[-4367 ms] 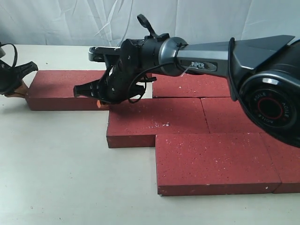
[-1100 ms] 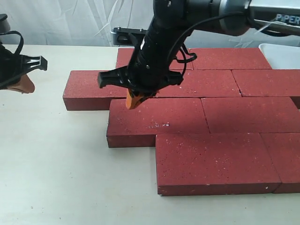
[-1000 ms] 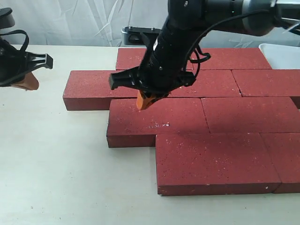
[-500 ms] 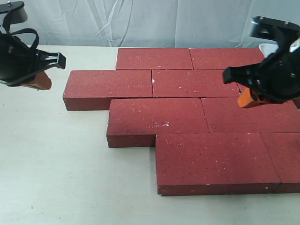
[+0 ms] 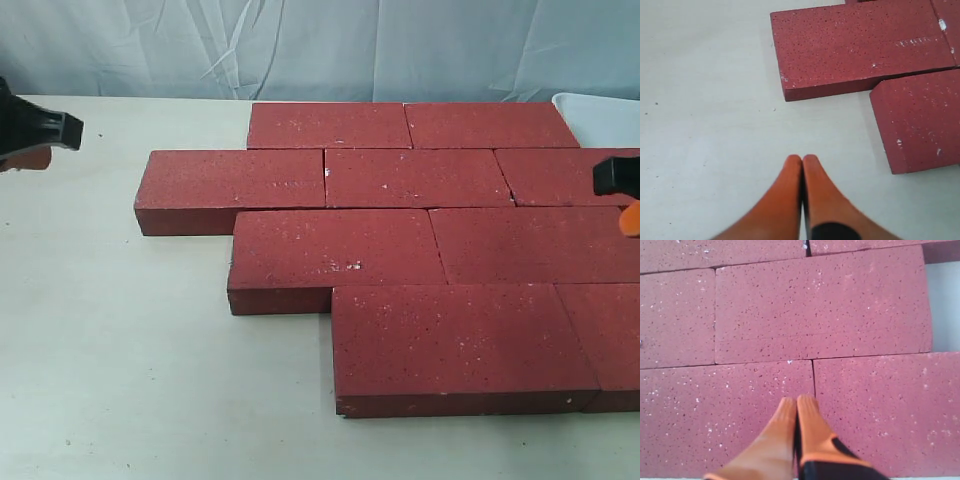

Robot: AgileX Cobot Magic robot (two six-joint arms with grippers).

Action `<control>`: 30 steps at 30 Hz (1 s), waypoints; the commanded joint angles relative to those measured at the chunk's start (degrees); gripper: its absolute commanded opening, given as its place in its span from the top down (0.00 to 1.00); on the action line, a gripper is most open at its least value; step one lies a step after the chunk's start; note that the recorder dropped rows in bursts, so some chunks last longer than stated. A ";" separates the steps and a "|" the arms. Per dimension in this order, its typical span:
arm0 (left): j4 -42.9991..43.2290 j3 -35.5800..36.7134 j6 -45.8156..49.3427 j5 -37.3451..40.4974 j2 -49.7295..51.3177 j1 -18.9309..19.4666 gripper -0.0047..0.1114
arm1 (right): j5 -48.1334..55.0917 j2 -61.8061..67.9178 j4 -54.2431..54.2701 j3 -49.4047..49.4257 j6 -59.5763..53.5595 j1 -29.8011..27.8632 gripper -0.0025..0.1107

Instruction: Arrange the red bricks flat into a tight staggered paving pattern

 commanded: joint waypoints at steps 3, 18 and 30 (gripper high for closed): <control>3.73 4.92 -0.29 -4.01 -2.32 -0.26 0.96 | -2.27 -4.79 -3.99 3.73 -0.43 -0.33 0.99; 1.98 7.92 -0.29 -8.76 -2.32 -0.26 0.96 | -7.05 -19.45 -4.42 11.81 -2.95 -0.33 0.99; 1.98 7.92 -0.29 -8.76 -2.32 -0.26 0.96 | -6.11 -49.51 -5.06 14.87 -3.37 -0.33 0.99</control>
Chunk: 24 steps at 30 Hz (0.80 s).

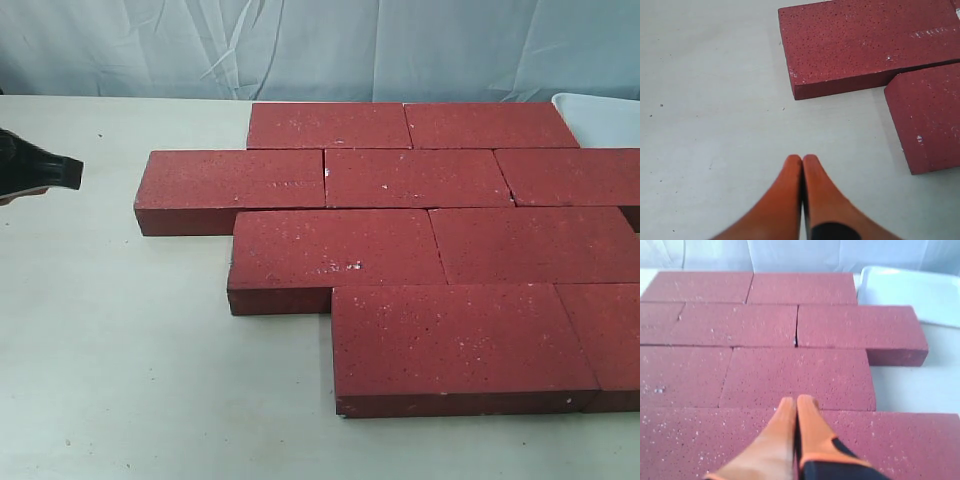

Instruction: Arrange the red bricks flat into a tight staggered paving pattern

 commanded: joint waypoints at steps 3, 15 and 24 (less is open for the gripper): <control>-0.38 0.21 -0.29 -0.62 -0.44 -0.26 0.96 | 0.56 -16.07 -0.70 0.40 -0.46 -0.33 0.99; -0.38 0.21 -0.29 -0.62 -0.44 -0.26 0.96 | -16.08 -22.87 -6.05 11.24 -0.46 -0.33 0.99; -0.38 0.21 -0.29 -0.62 -0.44 -0.26 0.96 | -13.07 -22.87 -5.83 13.34 -0.46 -0.33 0.99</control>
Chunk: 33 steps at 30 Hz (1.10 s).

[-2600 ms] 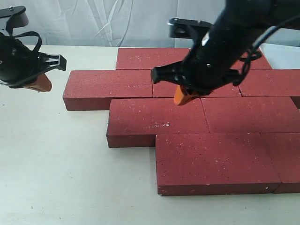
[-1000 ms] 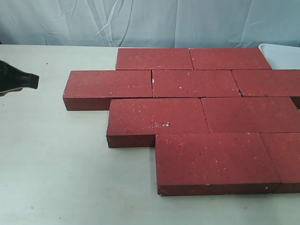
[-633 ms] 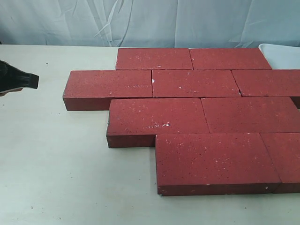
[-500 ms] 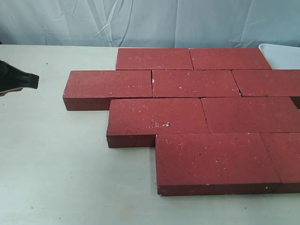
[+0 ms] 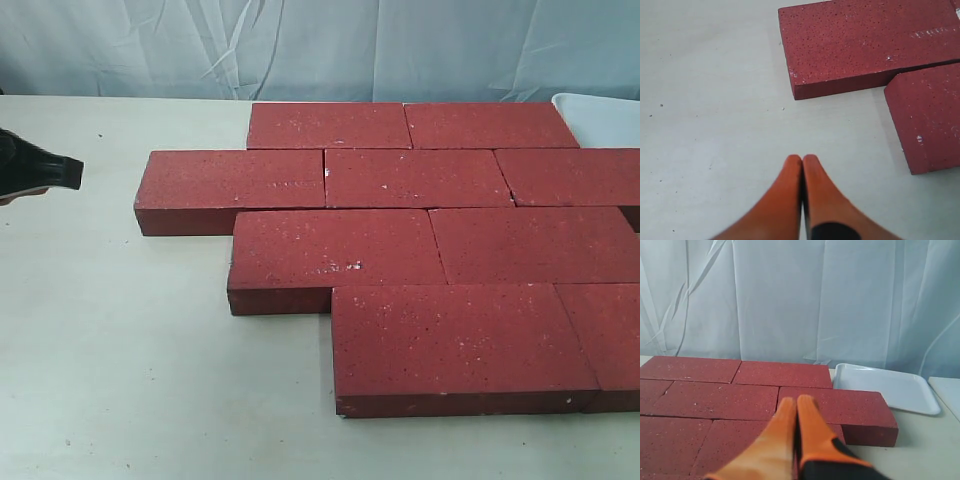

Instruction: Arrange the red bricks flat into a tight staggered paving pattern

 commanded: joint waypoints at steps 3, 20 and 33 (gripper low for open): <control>-0.71 0.21 -0.29 -0.60 -0.44 -0.26 0.96 | 0.23 -0.30 -0.77 0.19 -0.35 -0.16 0.99; -0.36 0.21 -0.17 -0.50 -0.44 -0.26 0.96 | -0.36 -0.30 -0.77 1.22 -0.35 -0.16 0.99; -0.46 0.21 -0.06 -0.50 -0.44 -0.26 0.96 | -12.71 -0.30 -0.77 14.50 -0.24 -0.16 0.99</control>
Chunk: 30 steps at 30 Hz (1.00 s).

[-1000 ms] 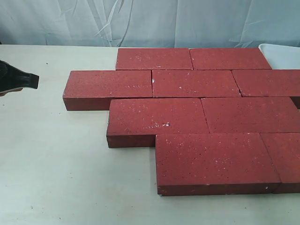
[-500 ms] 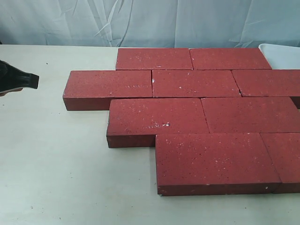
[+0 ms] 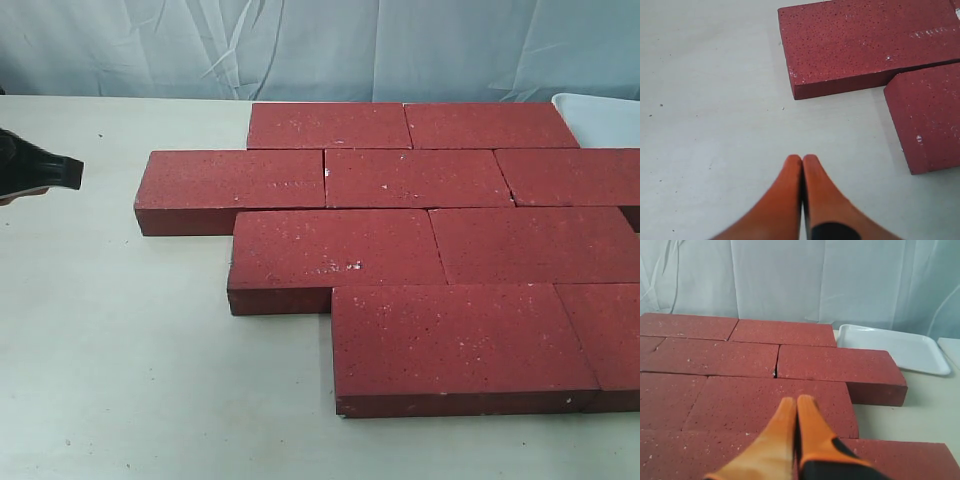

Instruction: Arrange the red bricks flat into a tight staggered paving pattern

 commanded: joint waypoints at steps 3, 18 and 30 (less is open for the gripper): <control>-0.32 0.17 -0.06 -0.50 -0.44 -0.26 0.96 | -8.86 -0.30 -0.46 7.79 -0.24 -0.16 0.99; -0.23 0.17 -0.18 -0.61 -6.24 -0.26 0.96 | -8.63 -0.30 -0.35 9.18 -0.24 -0.16 0.99; -1.16 7.91 -0.07 3.61 -32.09 -0.26 0.96 | -8.63 -0.30 -0.48 9.18 -0.24 -0.16 0.99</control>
